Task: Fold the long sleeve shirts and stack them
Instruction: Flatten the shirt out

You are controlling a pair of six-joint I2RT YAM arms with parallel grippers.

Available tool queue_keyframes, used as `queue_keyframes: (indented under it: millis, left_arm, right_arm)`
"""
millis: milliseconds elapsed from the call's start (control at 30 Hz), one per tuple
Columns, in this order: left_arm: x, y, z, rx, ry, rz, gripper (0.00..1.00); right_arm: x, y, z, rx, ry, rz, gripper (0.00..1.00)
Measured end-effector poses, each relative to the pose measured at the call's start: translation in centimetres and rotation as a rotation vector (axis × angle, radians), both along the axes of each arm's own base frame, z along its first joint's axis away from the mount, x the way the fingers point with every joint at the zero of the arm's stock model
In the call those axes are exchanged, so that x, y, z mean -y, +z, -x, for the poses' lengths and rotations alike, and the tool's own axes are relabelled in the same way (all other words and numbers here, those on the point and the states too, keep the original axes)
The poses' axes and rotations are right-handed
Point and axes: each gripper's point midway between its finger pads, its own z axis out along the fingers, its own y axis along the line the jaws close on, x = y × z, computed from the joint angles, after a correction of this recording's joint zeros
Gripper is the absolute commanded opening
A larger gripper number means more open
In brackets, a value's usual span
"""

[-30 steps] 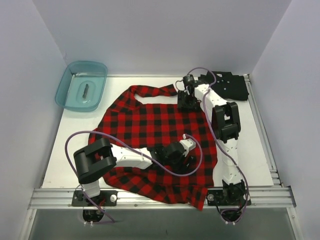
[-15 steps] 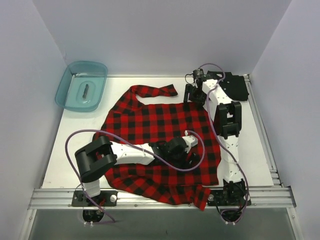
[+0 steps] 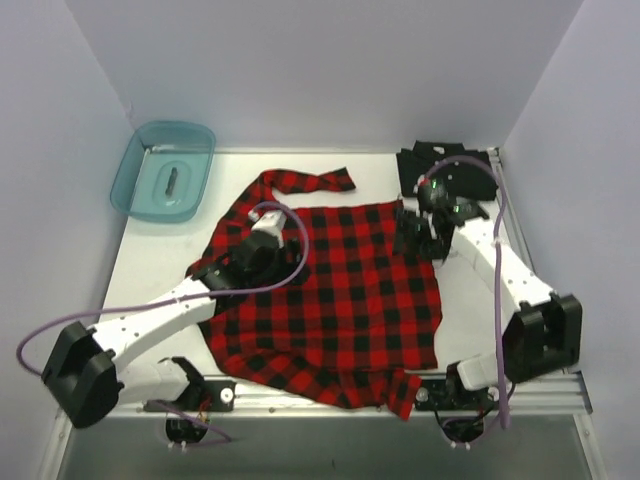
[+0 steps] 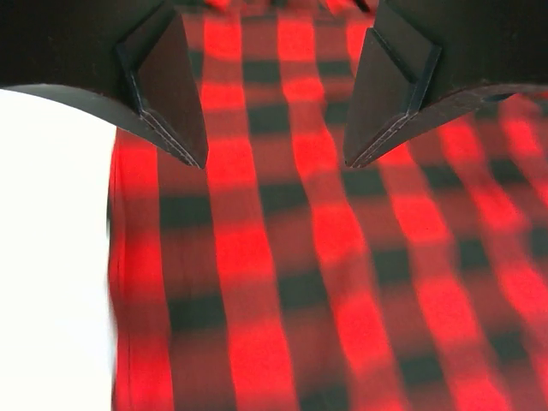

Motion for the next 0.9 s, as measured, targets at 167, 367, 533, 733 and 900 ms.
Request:
queue_keyframes:
  millis: [167,367,533,733,900]
  left_arm:
    - [-9.6,-8.1,-0.3,-0.196,0.265,-0.135,0.75]
    - [-15.4,-11.8,-0.8,-0.314,0.458,-0.177,0.75]
    - [-17.0,-13.3,-2.6,-0.361,0.545,-0.161,0.75]
    - [-16.6,-13.0,-7.9,-0.357,0.584,-0.11,0.78]
    - [-15.6,-12.5,-12.0,-0.346,0.56,-0.084,0.82]
  right_arm:
    - [1.4,-6.5,8.5,-0.177,-0.036,0.025,0.54]
    - [2.2,-10.1,11.8,-0.252,-0.076,0.032,0.53]
    - [1.6,-12.0,9.4,-0.241,-0.093,0.017,0.53]
    - [2.1,-13.3,4.4,-0.278,-0.155,0.005,0.55]
    - [2.4,-12.7,-1.1,-0.203,-0.18,-0.009,0.58]
